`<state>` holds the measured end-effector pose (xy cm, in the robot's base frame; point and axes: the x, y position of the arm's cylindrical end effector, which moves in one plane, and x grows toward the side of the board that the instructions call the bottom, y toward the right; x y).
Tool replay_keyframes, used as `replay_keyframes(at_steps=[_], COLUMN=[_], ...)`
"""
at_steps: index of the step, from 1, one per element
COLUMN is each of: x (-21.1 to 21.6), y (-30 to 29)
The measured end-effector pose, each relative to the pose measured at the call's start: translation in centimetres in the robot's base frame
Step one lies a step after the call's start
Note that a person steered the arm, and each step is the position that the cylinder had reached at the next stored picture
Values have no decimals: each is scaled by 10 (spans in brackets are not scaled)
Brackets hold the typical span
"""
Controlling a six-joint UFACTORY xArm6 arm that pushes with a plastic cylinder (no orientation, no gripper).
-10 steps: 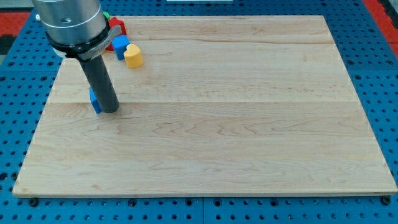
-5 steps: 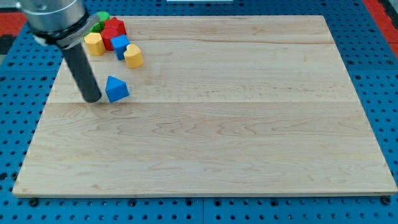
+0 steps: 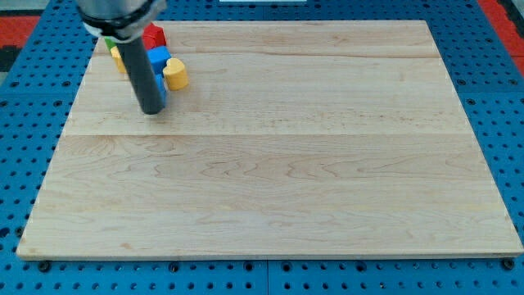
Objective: Place the blue triangle towards the bottom of the red circle
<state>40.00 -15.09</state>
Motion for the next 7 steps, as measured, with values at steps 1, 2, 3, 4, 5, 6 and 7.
replay_keyframes(at_steps=[1, 2, 3, 4, 5, 6, 7], x=[-31, -40, -37, -40, -38, -56, -34], y=[9, -21, -33, -31, -30, -31, -13])
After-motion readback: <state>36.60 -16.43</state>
